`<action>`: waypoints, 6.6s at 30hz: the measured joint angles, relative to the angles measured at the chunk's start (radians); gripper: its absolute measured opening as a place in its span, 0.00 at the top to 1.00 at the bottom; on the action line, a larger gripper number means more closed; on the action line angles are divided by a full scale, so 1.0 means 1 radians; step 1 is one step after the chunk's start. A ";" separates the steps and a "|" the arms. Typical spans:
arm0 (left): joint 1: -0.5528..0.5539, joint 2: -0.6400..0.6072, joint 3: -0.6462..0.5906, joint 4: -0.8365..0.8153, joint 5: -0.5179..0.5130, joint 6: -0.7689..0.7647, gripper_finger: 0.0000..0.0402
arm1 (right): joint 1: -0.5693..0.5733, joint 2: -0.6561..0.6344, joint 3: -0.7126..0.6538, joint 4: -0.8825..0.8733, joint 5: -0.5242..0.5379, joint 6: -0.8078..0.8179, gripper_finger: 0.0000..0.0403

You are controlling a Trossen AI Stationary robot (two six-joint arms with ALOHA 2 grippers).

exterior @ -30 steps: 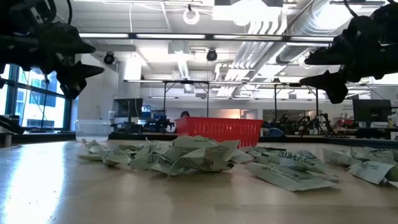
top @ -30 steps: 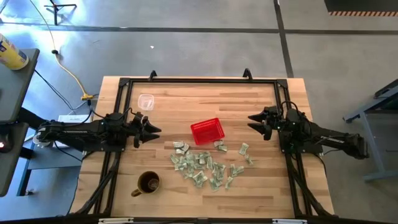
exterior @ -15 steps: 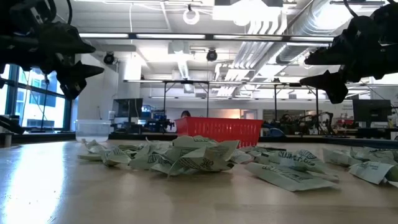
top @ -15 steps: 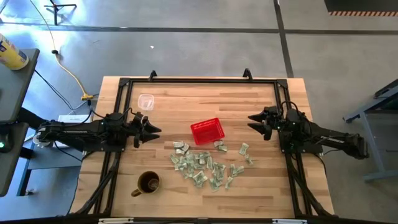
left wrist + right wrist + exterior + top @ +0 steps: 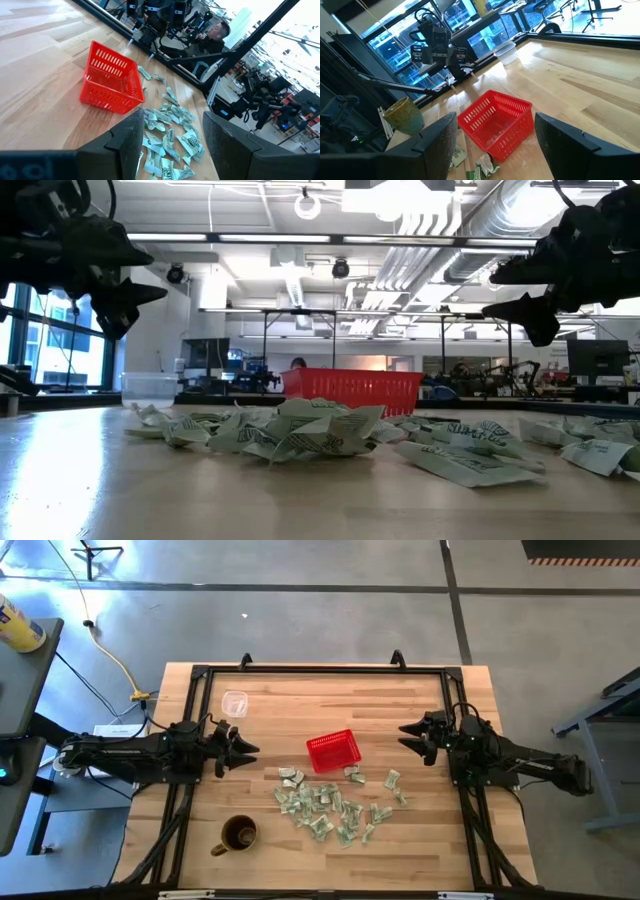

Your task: Pick and place items into bin

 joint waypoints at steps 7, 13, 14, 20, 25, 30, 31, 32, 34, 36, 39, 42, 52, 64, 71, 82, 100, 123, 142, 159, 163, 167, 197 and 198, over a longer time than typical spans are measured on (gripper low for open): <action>0.000 0.000 0.000 0.000 0.000 0.000 0.41 | 0.000 0.000 0.000 0.000 0.000 0.000 0.36; 0.000 0.000 0.000 0.000 0.000 0.000 0.41 | 0.000 0.000 0.000 0.000 0.000 0.000 0.36; 0.000 0.000 0.000 0.000 0.000 0.000 0.41 | 0.000 0.000 0.000 0.000 0.000 0.000 0.36; 0.000 0.000 0.000 0.000 0.000 0.000 0.41 | 0.000 0.000 0.000 0.000 0.000 0.000 0.36; 0.000 0.000 0.000 0.000 -0.010 0.000 0.41 | -0.004 0.000 0.000 0.003 0.149 -0.027 0.36; 0.000 0.000 0.000 0.080 -0.087 -0.156 0.41 | -0.005 0.000 0.000 0.006 0.425 -0.005 0.36; 0.000 0.000 0.000 0.112 -0.089 -0.239 0.41 | -0.005 0.000 0.000 0.009 0.457 0.022 0.36; 0.000 0.000 0.000 0.141 -0.089 -0.316 0.41 | -0.005 0.000 0.000 0.011 0.482 0.063 0.36; -0.001 -0.001 0.000 0.179 -0.146 -0.415 0.41 | -0.005 0.000 0.000 0.017 0.499 0.156 0.36; 0.000 0.000 0.000 0.200 -0.248 -0.509 0.41 | -0.005 0.000 0.000 0.022 0.483 0.196 0.36; 0.000 0.000 0.000 0.203 -0.361 -0.616 0.41 | -0.007 -0.002 0.000 0.049 0.520 0.201 0.36; 0.000 0.003 0.000 0.187 -0.365 -0.624 0.41 | -0.007 -0.002 0.000 0.046 0.487 0.150 0.36; 0.000 0.003 0.000 0.059 -0.354 -0.567 0.41 | -0.007 -0.002 0.000 0.046 0.375 -0.045 0.36; 0.000 0.004 0.000 -0.060 -0.354 -0.568 0.41 | -0.007 -0.002 0.000 0.046 0.373 -0.042 0.36; 0.000 0.004 0.000 -0.027 -0.437 -0.568 0.41 | -0.009 -0.003 0.000 0.143 0.453 0.048 0.36; 0.000 0.004 0.000 0.098 -0.445 -0.568 0.41 | -0.008 0.000 0.000 0.618 0.483 0.262 0.36; 0.000 0.004 0.000 0.097 -0.475 -0.575 0.41 | 0.235 0.456 0.524 -0.787 0.049 0.543 0.36; 0.000 0.005 0.000 0.032 -0.475 -0.564 0.41 | 0.660 1.209 0.587 -0.631 0.013 0.946 0.36; 0.000 0.005 0.000 0.007 -0.498 -0.567 0.41 | 0.651 1.433 0.691 -0.735 0.128 0.902 0.82; 0.000 0.005 0.000 0.008 -0.568 -0.541 0.41 | 0.287 1.203 0.687 -0.134 0.174 0.466 0.99; 0.000 0.005 0.000 0.008 -0.568 -0.541 0.41 | 0.177 1.274 0.756 -0.108 0.046 0.364 0.99; 0.000 0.005 0.000 0.008 -0.568 -0.542 0.41 | 0.147 1.412 0.929 -0.150 -0.032 0.193 0.98; 0.000 0.545 0.230 -0.050 -0.081 -0.033 0.41 | 0.342 1.328 1.225 -1.050 0.587 -0.128 0.36; 0.000 0.602 0.250 -0.052 -0.080 0.001 0.41 | 0.346 1.326 1.225 -1.064 0.591 -0.114 0.36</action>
